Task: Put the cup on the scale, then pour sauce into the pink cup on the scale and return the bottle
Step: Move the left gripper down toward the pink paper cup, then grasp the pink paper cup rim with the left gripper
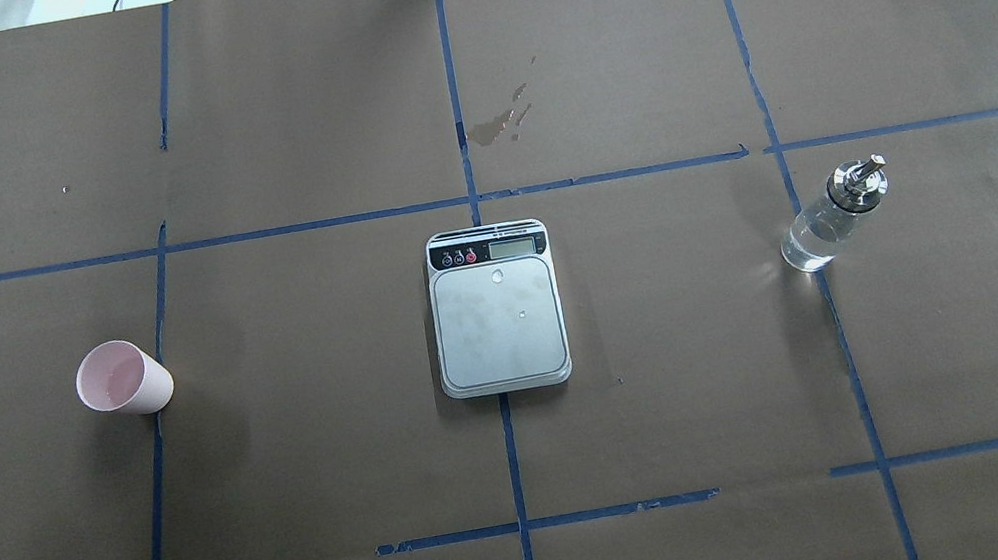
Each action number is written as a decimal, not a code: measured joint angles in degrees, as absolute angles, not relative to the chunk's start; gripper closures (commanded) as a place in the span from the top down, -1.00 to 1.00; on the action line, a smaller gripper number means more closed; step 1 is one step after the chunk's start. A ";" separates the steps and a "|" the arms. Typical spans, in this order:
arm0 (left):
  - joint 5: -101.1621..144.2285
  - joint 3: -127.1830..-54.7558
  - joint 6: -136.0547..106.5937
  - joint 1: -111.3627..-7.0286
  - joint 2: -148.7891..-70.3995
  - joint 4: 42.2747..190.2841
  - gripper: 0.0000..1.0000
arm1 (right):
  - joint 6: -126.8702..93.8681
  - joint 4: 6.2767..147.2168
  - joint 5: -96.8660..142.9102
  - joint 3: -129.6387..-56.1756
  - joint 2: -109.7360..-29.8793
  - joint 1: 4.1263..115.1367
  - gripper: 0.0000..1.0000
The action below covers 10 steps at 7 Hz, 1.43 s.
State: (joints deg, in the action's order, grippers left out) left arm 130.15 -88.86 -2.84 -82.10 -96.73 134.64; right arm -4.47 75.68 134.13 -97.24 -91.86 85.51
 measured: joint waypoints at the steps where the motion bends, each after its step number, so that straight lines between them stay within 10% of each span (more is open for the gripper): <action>1: 130.02 -89.71 -5.50 -79.48 -96.62 134.83 1.00 | -4.77 74.68 134.20 -97.17 -91.84 85.52 1.00; 10: 110.98 -106.73 -46.36 -45.62 -87.52 132.72 0.63 | -6.61 73.65 134.37 -97.00 -93.48 85.52 1.00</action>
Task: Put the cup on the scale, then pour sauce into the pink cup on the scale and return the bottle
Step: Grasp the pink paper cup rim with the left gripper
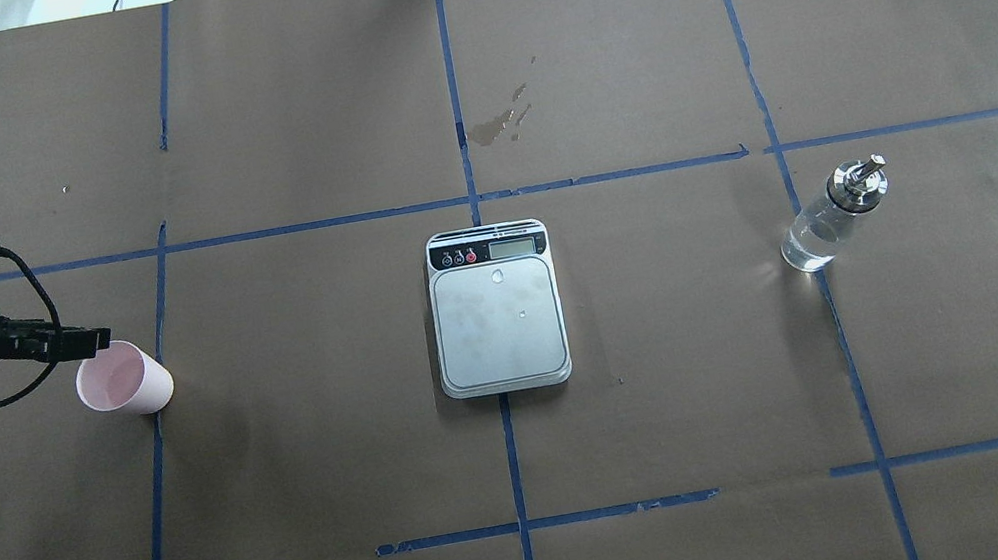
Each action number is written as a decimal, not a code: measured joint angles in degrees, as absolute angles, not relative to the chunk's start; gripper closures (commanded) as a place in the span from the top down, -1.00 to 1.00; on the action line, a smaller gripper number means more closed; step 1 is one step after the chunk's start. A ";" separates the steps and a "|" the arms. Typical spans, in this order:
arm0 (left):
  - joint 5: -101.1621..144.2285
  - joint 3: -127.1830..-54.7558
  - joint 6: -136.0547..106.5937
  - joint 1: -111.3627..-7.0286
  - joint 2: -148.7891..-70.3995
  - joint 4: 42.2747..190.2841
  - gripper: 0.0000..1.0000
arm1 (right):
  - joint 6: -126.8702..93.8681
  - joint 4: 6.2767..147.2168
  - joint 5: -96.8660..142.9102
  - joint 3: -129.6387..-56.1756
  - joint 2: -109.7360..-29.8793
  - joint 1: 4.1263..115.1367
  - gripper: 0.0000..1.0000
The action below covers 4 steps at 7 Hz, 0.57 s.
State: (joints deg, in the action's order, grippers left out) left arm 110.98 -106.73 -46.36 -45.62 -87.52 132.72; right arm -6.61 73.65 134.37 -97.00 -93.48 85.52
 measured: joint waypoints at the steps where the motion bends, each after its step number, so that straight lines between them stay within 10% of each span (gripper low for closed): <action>1: 110.68 -106.61 -46.57 -44.96 -87.28 132.72 0.57 | -6.65 73.65 134.38 -97.02 -93.53 85.52 1.00; 4: 110.35 -106.23 -46.59 -42.82 -87.08 132.72 -0.05 | -6.66 73.65 134.38 -96.99 -93.89 85.52 1.00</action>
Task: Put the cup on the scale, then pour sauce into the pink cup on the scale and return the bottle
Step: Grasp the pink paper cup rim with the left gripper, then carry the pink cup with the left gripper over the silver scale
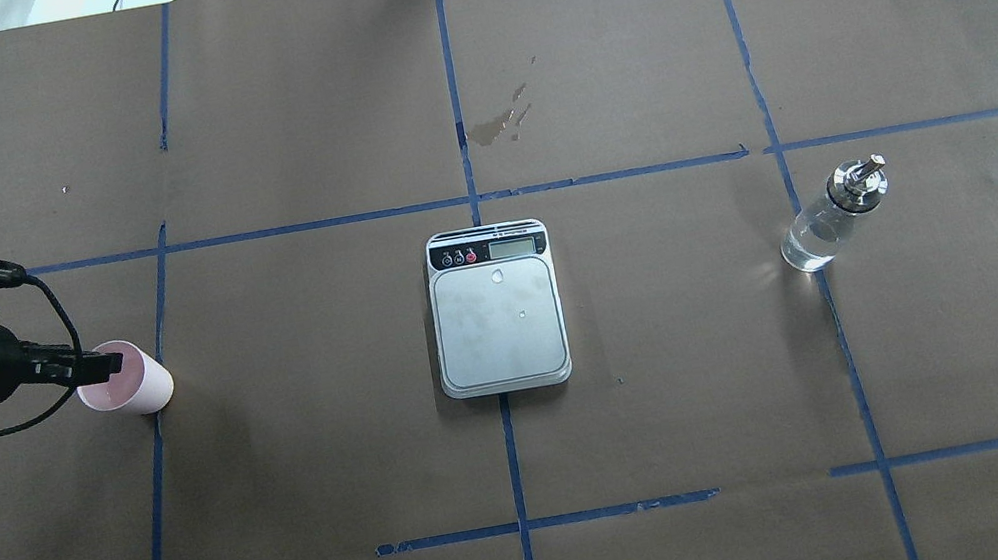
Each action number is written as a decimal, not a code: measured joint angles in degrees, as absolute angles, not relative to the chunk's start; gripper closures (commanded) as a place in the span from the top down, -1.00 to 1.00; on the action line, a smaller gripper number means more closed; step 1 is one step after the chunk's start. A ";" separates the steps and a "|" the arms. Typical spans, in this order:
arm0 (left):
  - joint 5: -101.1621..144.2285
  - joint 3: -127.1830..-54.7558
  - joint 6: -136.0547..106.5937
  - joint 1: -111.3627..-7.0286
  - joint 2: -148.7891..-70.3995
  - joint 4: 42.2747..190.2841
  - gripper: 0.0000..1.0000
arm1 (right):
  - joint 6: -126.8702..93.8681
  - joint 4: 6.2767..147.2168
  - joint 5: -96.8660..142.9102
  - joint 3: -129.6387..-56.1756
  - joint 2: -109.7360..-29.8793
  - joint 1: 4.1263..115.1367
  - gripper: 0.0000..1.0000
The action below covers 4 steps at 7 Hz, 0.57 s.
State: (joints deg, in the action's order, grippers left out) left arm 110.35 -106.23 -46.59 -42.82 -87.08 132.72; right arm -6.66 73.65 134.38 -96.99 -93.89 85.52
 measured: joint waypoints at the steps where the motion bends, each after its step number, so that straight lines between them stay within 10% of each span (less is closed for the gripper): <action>1: 109.91 -106.08 -46.53 -42.58 -87.04 132.72 -0.67 | -6.67 73.65 134.43 -96.97 -94.07 85.52 1.00; 2: 109.52 -106.00 -46.51 -42.50 -87.03 132.69 -1.00 | -6.68 73.65 134.52 -97.02 -94.26 85.52 1.00; 4: 109.26 -106.03 -46.49 -42.49 -87.01 132.64 -1.00 | -6.62 73.65 134.63 -97.22 -94.59 85.52 1.00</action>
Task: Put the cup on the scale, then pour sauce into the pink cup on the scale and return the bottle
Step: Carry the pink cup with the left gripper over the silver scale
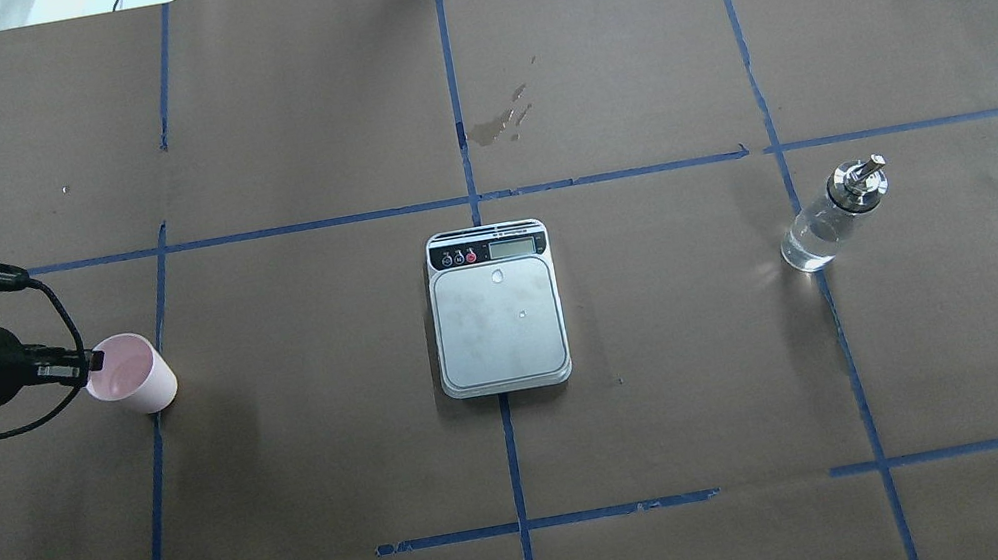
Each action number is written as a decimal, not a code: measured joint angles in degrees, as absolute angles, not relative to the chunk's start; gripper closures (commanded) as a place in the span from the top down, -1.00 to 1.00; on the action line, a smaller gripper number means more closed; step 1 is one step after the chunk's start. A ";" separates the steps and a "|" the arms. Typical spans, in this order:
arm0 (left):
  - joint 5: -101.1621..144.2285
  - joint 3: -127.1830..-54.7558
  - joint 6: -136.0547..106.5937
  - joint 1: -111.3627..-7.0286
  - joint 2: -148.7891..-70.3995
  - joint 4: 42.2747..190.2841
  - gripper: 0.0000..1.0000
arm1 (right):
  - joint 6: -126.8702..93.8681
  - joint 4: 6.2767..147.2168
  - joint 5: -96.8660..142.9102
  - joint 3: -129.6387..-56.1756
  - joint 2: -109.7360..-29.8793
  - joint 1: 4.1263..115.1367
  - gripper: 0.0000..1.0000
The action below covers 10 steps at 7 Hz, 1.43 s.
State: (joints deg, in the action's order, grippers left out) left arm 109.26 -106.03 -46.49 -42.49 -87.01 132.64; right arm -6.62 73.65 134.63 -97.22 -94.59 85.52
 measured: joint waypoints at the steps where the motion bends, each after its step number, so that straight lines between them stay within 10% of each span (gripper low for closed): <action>1: 109.22 -106.24 -46.45 -42.73 -87.07 132.63 -1.00 | -6.60 73.65 134.64 -97.25 -94.68 85.52 1.00; 5: 107.04 -108.63 -46.69 -43.55 -92.39 130.93 -1.00 | -6.59 73.65 134.65 -97.42 -94.75 85.52 1.00; 10: 97.63 -105.70 -52.49 -35.57 -117.19 113.47 -1.00 | -6.67 73.63 134.65 -97.53 -95.28 85.52 1.00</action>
State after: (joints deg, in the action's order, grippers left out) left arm 97.63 -105.70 -52.49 -35.57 -117.19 113.47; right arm -6.67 73.63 134.65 -97.53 -95.28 85.52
